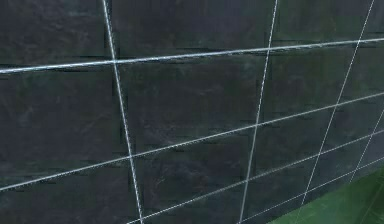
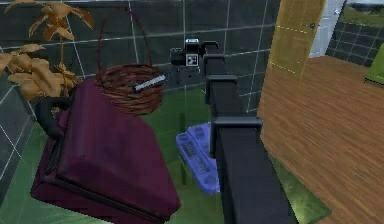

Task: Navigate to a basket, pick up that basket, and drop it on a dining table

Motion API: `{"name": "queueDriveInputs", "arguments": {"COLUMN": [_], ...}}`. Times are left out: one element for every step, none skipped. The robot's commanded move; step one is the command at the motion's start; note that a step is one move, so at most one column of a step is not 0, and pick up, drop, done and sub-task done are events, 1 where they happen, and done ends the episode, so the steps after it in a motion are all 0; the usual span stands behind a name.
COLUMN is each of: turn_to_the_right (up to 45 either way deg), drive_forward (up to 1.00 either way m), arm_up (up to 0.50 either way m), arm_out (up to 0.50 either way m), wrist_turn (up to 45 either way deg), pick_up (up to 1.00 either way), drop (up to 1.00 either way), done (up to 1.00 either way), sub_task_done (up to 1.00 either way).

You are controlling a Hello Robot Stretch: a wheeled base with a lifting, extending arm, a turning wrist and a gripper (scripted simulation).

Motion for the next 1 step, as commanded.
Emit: {"name": "queueDriveInputs", "arguments": {"turn_to_the_right": [0.0], "drive_forward": [0.0], "arm_up": [0.0], "arm_out": [0.0], "wrist_turn": [21.0], "pick_up": [0.0], "drop": [0.0], "done": [0.0], "sub_task_done": [0.0]}}
